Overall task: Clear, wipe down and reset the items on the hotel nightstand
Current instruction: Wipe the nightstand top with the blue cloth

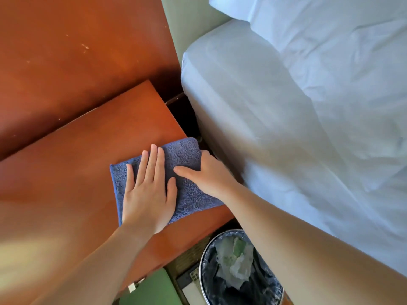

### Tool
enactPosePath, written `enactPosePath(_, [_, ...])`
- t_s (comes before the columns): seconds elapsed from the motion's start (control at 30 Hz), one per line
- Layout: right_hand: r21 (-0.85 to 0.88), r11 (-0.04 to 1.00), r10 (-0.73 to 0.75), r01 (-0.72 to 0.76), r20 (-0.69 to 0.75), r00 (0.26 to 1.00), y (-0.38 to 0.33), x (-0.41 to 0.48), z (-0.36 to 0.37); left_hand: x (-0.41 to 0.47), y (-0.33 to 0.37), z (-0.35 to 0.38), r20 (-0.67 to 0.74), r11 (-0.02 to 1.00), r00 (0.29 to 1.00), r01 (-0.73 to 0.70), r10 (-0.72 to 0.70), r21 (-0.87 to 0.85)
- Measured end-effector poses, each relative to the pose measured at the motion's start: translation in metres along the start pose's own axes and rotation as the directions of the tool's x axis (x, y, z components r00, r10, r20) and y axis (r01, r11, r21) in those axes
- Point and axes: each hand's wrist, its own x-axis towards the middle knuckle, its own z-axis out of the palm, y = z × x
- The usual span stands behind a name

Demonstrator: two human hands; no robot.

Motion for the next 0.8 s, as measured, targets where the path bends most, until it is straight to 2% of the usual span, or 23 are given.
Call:
enactPosePath(0.2, [0.110,0.993,-0.050,0.045,0.042,0.998,-0.021,0.055,-0.002,0.046,-0.023,-0.002,-0.011,1.000,1.000,0.022,-0.022,0.002])
enactPosePath(0.3, [0.280,0.960,-0.060,0.029,0.104,0.993,-0.031,0.076,-0.005,0.068,-0.033,-0.003,-0.022,1.000,0.999,0.028,-0.028,0.006])
enactPosePath(0.43, [0.533,0.840,-0.059,-0.101,0.276,0.959,-0.033,0.099,-0.010,0.094,-0.038,-0.006,-0.015,0.999,0.999,0.034,-0.034,-0.028])
enactPosePath(0.53, [0.663,0.721,-0.064,-0.200,0.352,0.934,-0.031,0.117,-0.011,0.111,-0.041,-0.007,-0.016,0.999,0.999,0.036,-0.037,-0.039])
enactPosePath(0.8, [0.827,0.520,-0.120,-0.215,0.320,0.940,-0.054,0.185,0.006,0.156,-0.045,-0.011,-0.036,0.994,0.994,0.100,-0.102,-0.052])
